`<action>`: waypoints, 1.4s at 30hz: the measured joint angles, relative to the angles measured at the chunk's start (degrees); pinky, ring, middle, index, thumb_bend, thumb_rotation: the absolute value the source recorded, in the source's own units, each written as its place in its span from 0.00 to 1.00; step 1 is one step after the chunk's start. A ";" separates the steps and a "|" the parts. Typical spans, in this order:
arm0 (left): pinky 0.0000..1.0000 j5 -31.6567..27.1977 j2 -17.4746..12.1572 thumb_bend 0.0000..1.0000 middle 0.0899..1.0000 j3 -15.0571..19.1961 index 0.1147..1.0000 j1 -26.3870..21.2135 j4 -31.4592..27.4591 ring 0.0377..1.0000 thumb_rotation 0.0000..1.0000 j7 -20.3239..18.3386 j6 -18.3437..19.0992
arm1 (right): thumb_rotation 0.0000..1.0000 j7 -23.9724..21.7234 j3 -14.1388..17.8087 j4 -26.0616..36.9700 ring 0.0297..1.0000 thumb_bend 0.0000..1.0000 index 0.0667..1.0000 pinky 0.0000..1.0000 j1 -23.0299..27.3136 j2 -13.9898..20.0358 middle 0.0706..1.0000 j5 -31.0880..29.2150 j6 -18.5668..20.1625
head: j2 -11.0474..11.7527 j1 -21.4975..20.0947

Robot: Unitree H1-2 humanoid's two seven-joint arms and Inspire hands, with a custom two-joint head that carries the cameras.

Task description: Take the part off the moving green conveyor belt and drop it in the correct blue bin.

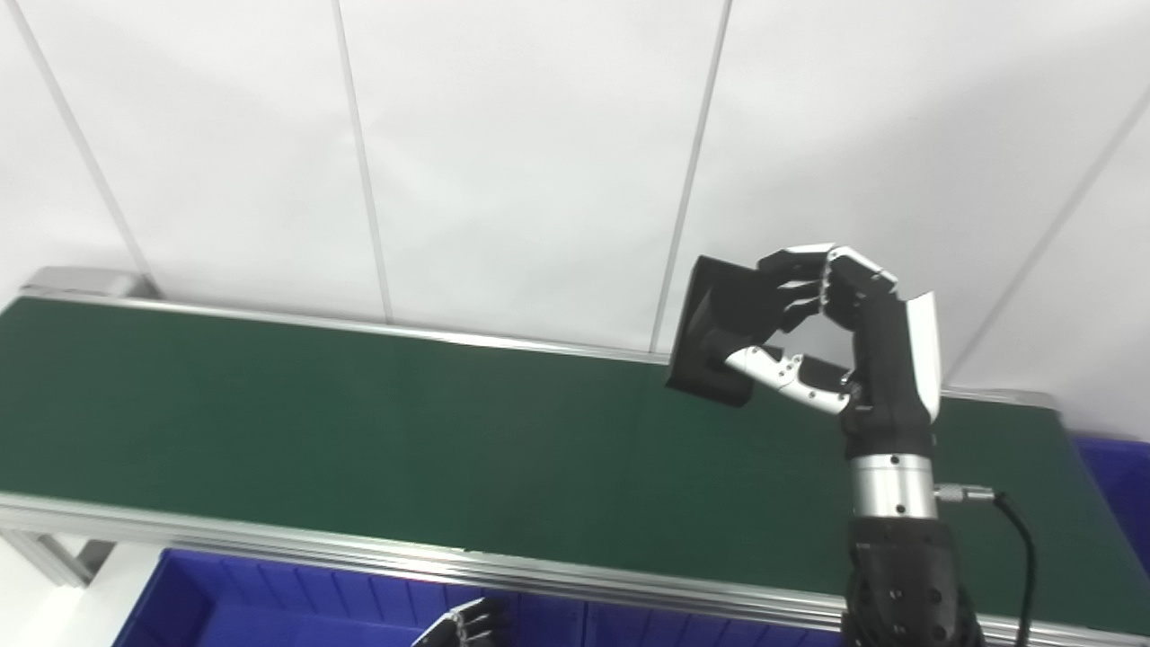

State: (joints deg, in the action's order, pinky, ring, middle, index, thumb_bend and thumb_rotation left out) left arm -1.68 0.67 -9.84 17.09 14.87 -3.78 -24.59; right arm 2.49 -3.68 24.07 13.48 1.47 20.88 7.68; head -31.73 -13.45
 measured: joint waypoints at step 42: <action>0.70 -10.39 -2.36 0.65 0.73 7.93 0.74 -0.10 -4.21 0.71 0.70 -11.90 -0.01 | 0.00 0.68 -6.11 9.49 0.43 0.50 0.49 0.35 -33.89 -4.13 0.47 5.93 -1.52 | -14.15 -12.92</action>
State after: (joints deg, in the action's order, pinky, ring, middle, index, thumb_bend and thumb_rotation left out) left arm -12.07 -1.69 -1.92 16.99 10.66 -15.68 -24.60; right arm 3.17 -9.79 33.56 -20.40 -2.65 26.80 6.16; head -45.88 -26.37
